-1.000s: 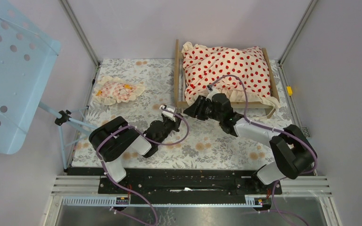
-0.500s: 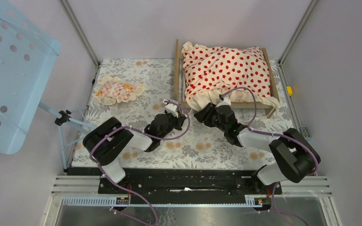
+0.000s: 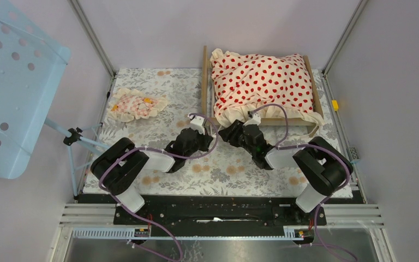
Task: Set up the pet bed
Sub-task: Tie the ropes to the bed frame.
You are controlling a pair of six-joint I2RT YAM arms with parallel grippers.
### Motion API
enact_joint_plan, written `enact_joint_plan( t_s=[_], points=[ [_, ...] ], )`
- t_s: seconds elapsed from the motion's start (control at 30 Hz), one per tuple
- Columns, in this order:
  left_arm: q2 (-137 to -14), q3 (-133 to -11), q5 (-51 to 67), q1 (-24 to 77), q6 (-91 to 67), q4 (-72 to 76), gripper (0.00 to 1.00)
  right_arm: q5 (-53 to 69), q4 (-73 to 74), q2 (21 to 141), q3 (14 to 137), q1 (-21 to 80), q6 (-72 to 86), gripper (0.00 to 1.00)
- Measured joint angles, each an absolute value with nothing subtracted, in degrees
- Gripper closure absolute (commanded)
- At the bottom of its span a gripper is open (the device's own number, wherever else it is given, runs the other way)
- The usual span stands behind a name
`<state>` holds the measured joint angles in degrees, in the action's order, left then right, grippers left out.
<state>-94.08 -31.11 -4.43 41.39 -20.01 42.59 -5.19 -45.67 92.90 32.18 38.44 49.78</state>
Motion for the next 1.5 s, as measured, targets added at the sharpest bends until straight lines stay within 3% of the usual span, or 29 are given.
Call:
enact_joint_plan(
  t_s=[0.33,0.73,0.8,0.93,1.1,1.27,1.5],
  points=[
    [-92.31,-31.14,-4.27,41.28,-21.8,39.83,1.0,-8.58,-52.18,99.26,34.28,40.21,51.51,0.47],
    [-89.93,-31.18,-4.27,41.28,-23.44,37.28,1.0,-11.6,-54.76,104.05,36.71,41.1,52.86,0.54],
    [-89.58,-31.2,-4.25,41.28,-23.73,36.91,1.0,-11.94,-54.81,104.71,36.99,41.1,52.9,0.57],
    [-89.25,-31.55,-4.25,41.28,-24.05,36.49,1.0,-12.53,-56.12,105.89,37.54,41.1,53.01,0.76],
    [-89.17,-32.03,-4.27,41.28,-24.36,35.46,1.0,-12.58,-58.5,106.0,37.34,41.12,52.97,0.89],
    [-88.62,-34.37,-4.34,41.28,-26.35,31.75,1.0,-12.56,-60.86,105.23,34.54,41.15,52.49,0.96],
    [-88.2,-37.65,-4.84,41.23,-29.39,28.49,1.0,-12.47,-63.35,102.39,30.26,41.15,51.09,0.99]
  ],
)
